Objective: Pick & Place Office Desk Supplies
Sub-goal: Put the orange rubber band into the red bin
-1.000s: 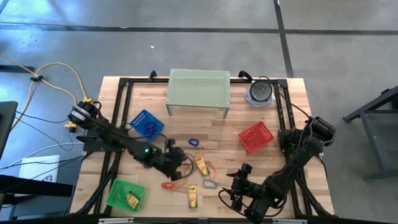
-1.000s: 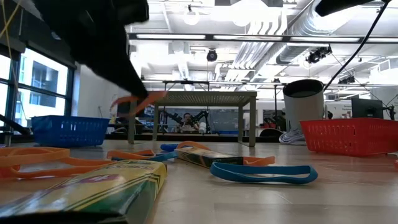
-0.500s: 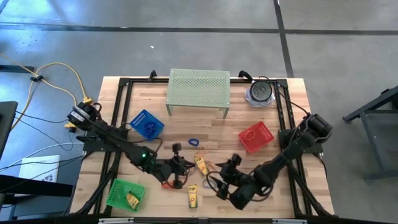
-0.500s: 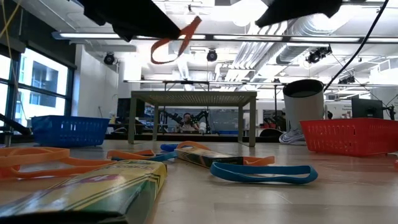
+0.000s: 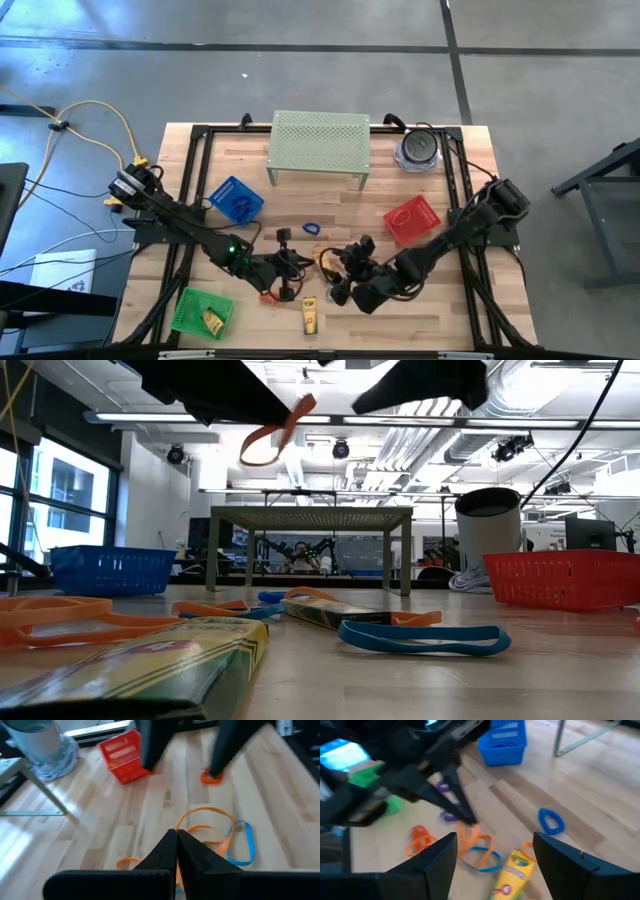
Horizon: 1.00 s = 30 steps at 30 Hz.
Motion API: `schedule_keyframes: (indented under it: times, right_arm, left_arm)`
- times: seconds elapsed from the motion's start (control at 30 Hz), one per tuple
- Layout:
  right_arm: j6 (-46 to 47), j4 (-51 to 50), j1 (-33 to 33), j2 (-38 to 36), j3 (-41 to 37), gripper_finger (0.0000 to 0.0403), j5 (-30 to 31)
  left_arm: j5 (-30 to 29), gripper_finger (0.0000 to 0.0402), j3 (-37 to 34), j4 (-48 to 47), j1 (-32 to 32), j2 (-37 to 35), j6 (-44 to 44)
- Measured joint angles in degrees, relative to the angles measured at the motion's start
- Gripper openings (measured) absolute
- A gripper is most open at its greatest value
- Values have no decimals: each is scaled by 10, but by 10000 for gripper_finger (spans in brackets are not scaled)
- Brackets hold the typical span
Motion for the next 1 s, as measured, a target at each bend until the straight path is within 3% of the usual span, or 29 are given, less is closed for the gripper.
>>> schedule_keyframes:
  times: [0.4,0.67,0.87,1.0]
  right_arm:
    - [-31,49,-21,13,0,249,-54]
    - [-74,112,-46,46,-1,249,-130]
    - [-89,118,-46,46,-1,248,-130]
    - [-89,110,-46,46,0,227,-130]
  left_arm:
    - [-31,0,0,-3,0,0,21]
    - [-31,0,0,12,6,0,38]
    - [-30,0,0,12,7,0,38]
    - [-30,0,0,11,7,0,38]
